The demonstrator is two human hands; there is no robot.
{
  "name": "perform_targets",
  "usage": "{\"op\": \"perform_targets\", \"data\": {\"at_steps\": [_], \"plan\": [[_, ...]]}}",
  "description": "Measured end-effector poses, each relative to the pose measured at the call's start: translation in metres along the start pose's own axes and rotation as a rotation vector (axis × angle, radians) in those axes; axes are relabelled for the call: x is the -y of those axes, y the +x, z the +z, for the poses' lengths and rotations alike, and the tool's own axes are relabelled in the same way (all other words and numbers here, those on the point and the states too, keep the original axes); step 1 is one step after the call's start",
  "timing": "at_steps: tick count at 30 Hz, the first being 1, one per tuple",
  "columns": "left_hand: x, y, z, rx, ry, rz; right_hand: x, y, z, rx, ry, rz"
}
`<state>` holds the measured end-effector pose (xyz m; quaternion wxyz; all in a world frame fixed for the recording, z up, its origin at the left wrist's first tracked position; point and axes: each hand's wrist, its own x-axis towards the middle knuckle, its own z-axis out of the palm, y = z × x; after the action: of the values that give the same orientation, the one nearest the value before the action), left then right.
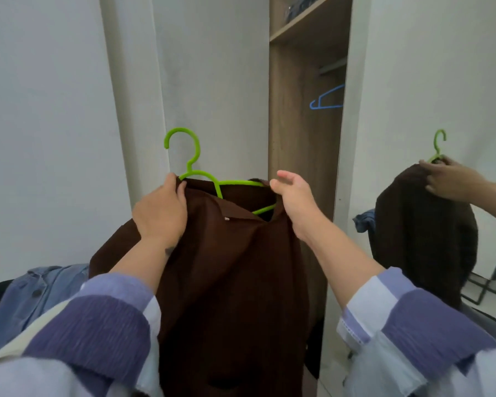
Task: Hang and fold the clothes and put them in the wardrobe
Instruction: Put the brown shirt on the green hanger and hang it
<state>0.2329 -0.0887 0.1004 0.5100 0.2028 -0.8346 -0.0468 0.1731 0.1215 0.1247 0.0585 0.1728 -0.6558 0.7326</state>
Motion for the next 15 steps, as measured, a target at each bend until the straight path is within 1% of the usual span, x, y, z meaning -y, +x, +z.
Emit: {"op": "perform_targets", "data": {"at_steps": [3, 5, 10, 11, 12, 14, 15], "plan": [[-0.007, 0.011, 0.001, 0.003, -0.029, -0.051, -0.016, -0.011, 0.011, 0.076, -0.205, -0.067], [-0.012, 0.017, 0.001, 0.022, -0.044, -0.054, -0.029, -0.013, 0.019, 0.084, -0.334, -0.125], [-0.018, 0.021, 0.0, 0.024, -0.101, -0.045, -0.041, -0.02, 0.043, 0.164, -0.546, -0.205], [-0.016, 0.022, -0.001, 0.021, -0.121, -0.034, -0.039, -0.02, 0.047, 0.123, -0.628, -0.265], [-0.014, 0.023, -0.001, 0.018, -0.144, -0.023, -0.035, -0.018, 0.05, 0.033, -0.724, -0.354], [-0.008, 0.025, -0.001, 0.013, -0.192, -0.005, -0.023, -0.01, 0.053, -0.213, -0.862, -0.546], [-0.006, 0.026, 0.0, 0.016, -0.213, 0.005, -0.016, -0.005, 0.055, -0.291, -0.906, -0.619]]}}
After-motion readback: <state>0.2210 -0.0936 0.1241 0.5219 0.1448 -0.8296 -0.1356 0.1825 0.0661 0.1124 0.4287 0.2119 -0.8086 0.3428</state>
